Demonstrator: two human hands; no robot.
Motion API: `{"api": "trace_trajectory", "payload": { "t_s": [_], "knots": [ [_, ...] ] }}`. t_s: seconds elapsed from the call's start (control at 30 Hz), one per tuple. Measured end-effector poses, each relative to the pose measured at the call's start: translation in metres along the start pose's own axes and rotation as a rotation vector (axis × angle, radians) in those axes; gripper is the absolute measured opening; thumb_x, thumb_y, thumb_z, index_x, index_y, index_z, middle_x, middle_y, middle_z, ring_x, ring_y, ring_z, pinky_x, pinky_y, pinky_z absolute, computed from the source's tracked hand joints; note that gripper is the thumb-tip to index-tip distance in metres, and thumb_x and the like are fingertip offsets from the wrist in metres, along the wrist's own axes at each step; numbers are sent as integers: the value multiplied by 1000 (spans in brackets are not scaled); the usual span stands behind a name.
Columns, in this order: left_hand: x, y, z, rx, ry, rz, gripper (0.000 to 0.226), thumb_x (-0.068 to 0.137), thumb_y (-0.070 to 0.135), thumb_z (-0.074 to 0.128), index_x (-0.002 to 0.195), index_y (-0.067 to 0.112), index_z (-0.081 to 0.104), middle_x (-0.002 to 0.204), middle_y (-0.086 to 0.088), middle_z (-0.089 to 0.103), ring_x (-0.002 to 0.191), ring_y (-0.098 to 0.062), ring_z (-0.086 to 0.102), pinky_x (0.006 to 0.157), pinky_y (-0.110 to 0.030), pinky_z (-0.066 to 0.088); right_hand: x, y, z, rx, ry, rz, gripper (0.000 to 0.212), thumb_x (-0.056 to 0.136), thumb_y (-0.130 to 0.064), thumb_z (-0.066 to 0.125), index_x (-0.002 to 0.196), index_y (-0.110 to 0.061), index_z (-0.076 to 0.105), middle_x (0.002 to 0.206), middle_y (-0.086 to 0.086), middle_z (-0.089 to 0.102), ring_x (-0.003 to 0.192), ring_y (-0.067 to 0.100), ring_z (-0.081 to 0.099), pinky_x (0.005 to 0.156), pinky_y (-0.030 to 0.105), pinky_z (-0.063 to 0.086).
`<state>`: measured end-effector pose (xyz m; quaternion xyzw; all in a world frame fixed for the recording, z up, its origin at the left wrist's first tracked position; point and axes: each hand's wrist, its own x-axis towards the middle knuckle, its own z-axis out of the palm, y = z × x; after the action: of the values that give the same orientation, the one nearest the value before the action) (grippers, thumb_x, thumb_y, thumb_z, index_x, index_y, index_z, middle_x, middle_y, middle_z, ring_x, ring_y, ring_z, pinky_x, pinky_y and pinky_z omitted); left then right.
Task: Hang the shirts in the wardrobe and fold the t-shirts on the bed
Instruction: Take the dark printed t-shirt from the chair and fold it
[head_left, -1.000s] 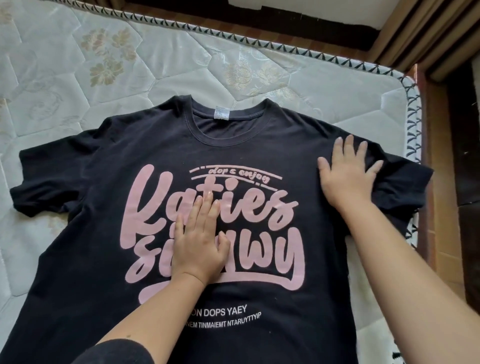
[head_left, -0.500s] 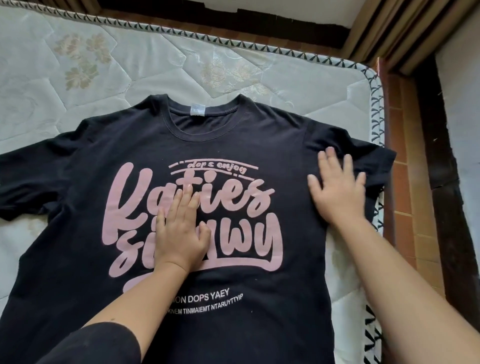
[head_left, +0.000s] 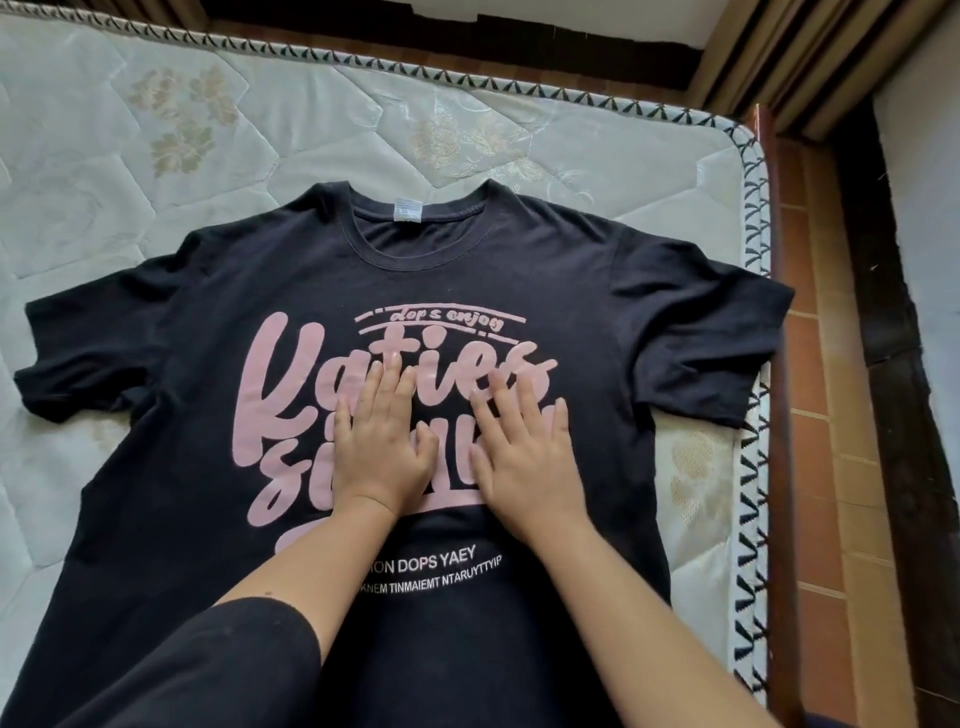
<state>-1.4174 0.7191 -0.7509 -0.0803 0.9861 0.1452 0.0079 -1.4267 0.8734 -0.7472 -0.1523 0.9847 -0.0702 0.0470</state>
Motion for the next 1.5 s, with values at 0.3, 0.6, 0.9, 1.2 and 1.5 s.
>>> {"api": "trace_trajectory", "payload": {
  "t_s": [0.3, 0.6, 0.9, 1.2, 1.5],
  "knots": [
    [-1, 0, -10, 46, -106, 27, 69, 86, 44, 17, 151, 21, 9, 159, 5, -3, 146, -12, -4, 115, -43, -6, -55, -16, 3, -19, -76, -18, 60, 87, -47, 30, 139, -18, 32, 146, 10, 41, 136, 30, 26, 105, 55, 17],
    [-21, -35, -51, -306, 36, -55, 61, 94, 18, 39, 150, 11, 17, 159, -4, 3, 146, -15, 0, 117, -46, -1, -63, -54, -32, -24, -338, -63, 66, 92, -58, 2, 140, -24, -26, 152, -4, -30, 133, 19, -36, 112, 50, -14],
    [-34, -171, -69, 11, -32, -55, 77, 78, 40, 10, 146, 9, 29, 156, -4, 20, 145, -17, 15, 117, -39, 6, -17, -128, -36, 14, -399, -211, 63, 101, -45, 19, 149, -22, -15, 152, -7, -28, 144, 22, -20, 115, 49, -4],
    [-29, -177, -57, 57, 51, -31, 63, 78, 29, 36, 135, 6, 49, 144, -10, 44, 133, -22, 40, 106, -46, 24, 56, -186, 1, 5, -320, -320, 79, 78, -57, -10, 150, -26, -7, 157, -9, -17, 145, 20, -16, 115, 50, 1],
    [-28, -179, -49, 93, 82, -38, 64, 76, 30, 38, 134, 5, 50, 143, -10, 45, 135, -18, 30, 110, -39, 21, 119, -230, 7, 183, -147, -324, 69, 92, -50, 24, 149, -10, 23, 158, 9, 12, 146, 29, 8, 113, 56, 9]
  ]
}}
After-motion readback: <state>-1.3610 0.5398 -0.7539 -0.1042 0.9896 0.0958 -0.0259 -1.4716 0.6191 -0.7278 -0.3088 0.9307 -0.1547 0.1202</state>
